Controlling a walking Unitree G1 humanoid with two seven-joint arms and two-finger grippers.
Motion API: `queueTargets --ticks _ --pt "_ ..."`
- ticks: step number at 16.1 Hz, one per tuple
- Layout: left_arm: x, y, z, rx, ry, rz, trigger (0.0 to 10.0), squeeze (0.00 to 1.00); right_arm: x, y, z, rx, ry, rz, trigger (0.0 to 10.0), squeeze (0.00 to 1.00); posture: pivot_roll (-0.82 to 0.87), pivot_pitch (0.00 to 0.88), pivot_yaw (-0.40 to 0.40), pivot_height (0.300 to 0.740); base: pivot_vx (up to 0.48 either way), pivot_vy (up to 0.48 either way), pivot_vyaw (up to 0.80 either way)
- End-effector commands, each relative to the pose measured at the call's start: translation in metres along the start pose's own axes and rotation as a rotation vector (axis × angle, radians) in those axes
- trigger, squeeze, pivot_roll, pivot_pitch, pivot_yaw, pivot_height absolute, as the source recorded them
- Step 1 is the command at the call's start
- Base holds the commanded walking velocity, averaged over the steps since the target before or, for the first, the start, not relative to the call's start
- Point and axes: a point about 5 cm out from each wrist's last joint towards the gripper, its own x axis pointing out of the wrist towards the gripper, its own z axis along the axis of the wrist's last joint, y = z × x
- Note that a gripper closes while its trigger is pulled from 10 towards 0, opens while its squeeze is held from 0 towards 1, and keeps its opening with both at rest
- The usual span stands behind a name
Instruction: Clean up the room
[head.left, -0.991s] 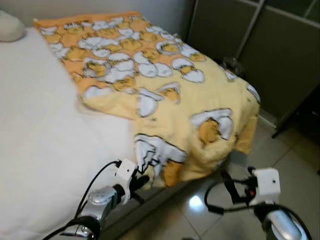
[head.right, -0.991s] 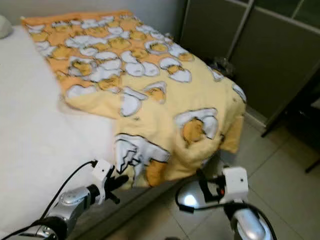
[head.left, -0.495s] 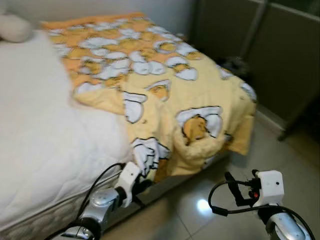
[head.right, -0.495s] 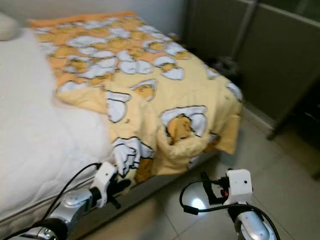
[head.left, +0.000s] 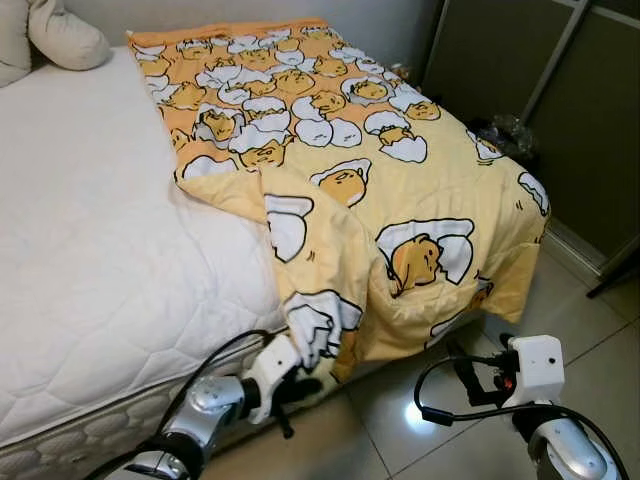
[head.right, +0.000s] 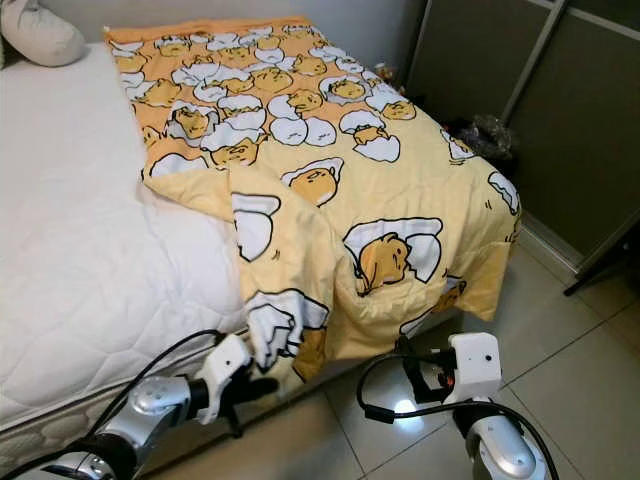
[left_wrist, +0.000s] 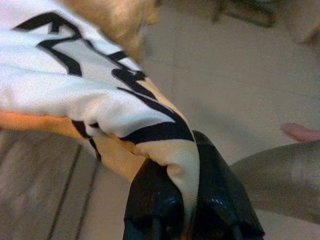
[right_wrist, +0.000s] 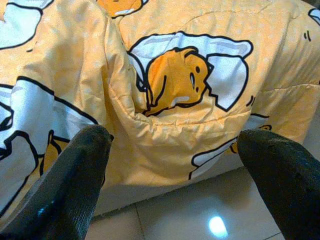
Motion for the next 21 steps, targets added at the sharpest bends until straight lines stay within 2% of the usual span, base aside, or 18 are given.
queueTargets --ticks 1,3,6,8,9,10,15,19,21 --pt "0.006 -0.004 0.011 0.036 -0.038 -0.077 0.0 0.0 0.0 -0.004 -0.002 0.009 0.005 -0.006 10.0 0.0 -0.23 0.0 -0.026 0.74 0.0 0.0 0.0" --pt "0.018 -0.017 0.037 0.076 -0.126 -0.308 0.0 0.0 0.002 -0.004 -0.002 0.007 0.005 0.006 10.0 0.0 -0.23 0.0 -0.028 0.74 0.0 0.0 0.0" --pt "0.019 -0.02 0.052 0.082 -0.16 -0.428 0.0 0.0 0.004 -0.003 -0.001 0.004 0.004 0.018 10.0 0.0 -0.23 0.0 -0.03 0.74 0.0 0.0 0.0" --pt "0.014 -0.02 0.056 0.069 -0.17 -0.5 0.0 0.0 0.006 -0.003 -0.001 0.002 0.007 0.026 10.0 0.0 -0.23 0.0 -0.032 0.74 0.0 0.0 0.0" --pt "0.005 -0.023 0.055 0.047 -0.16 -0.601 0.0 0.0 0.006 -0.002 -0.001 0.0 0.012 0.037 10.0 0.0 -0.23 0.0 -0.032 0.74 0.0 0.0 0.0" --pt "0.0 -0.024 0.051 0.053 -0.139 -0.63 0.0 0.0 0.006 -0.002 -0.001 0.0 0.013 0.041 10.0 0.0 -0.23 0.0 -0.031 0.74 0.0 0.0 0.0" --pt "-0.015 -0.029 0.038 0.009 -0.092 -0.682 0.0 0.0 0.006 0.0 -0.001 0.004 0.011 0.048 10.0 0.0 -0.22 0.0 -0.025 0.74 0.0 0.0 0.0" --pt "-0.015 -0.043 0.022 -0.038 -0.089 -0.695 0.0 0.0 0.004 0.002 0.001 0.035 -0.001 0.074 10.0 0.0 -0.22 0.0 -0.03 0.74 0.0 0.0 0.0" --pt "-0.012 -0.043 0.019 -0.082 -0.124 -0.643 0.0 0.0 0.003 0.001 0.004 0.029 -0.007 0.1 10.0 0.0 -0.23 0.0 -0.037 0.74 0.0 0.0 0.0"
